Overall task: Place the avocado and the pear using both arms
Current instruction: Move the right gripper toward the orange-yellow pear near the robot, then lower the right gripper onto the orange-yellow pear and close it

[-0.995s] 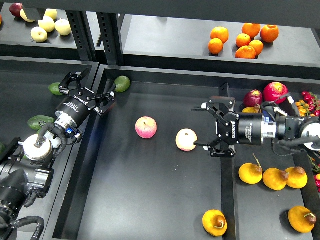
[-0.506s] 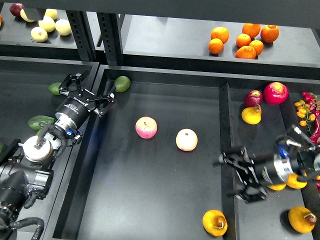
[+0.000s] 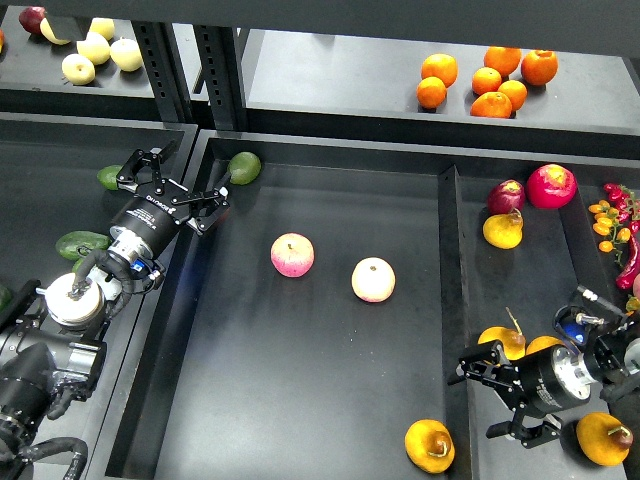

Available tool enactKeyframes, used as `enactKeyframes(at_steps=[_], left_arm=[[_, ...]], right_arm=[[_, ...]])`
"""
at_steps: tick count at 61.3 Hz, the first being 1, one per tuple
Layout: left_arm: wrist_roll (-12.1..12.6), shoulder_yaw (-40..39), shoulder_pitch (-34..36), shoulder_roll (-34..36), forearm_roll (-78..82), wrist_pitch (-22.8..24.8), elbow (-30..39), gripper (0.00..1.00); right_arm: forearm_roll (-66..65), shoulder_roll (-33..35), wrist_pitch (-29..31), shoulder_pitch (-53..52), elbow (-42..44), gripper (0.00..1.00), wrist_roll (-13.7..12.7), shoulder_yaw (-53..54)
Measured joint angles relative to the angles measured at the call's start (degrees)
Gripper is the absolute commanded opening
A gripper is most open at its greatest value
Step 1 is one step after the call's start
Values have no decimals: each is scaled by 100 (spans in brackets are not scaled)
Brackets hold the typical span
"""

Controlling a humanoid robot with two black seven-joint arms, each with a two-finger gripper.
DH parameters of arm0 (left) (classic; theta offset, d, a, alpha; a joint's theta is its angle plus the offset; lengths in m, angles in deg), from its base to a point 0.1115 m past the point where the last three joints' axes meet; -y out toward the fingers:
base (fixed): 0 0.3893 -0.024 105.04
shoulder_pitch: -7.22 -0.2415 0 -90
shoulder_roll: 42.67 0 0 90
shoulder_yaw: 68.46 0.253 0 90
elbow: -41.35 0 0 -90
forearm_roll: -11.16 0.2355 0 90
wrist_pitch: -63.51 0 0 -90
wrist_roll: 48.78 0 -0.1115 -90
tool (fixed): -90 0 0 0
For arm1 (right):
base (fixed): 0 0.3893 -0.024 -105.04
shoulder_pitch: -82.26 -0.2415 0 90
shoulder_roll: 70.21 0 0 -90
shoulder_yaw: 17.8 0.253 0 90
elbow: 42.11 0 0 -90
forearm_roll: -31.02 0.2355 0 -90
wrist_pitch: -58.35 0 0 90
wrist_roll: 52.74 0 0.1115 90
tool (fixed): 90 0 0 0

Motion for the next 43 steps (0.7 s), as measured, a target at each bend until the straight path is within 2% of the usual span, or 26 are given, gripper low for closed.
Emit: enactKeyframes(at_steps=[43], left_arm=[[0, -4, -35, 0, -7, 0, 13, 99]], right_arm=[[-222, -476, 0, 464, 254, 99, 0, -20]])
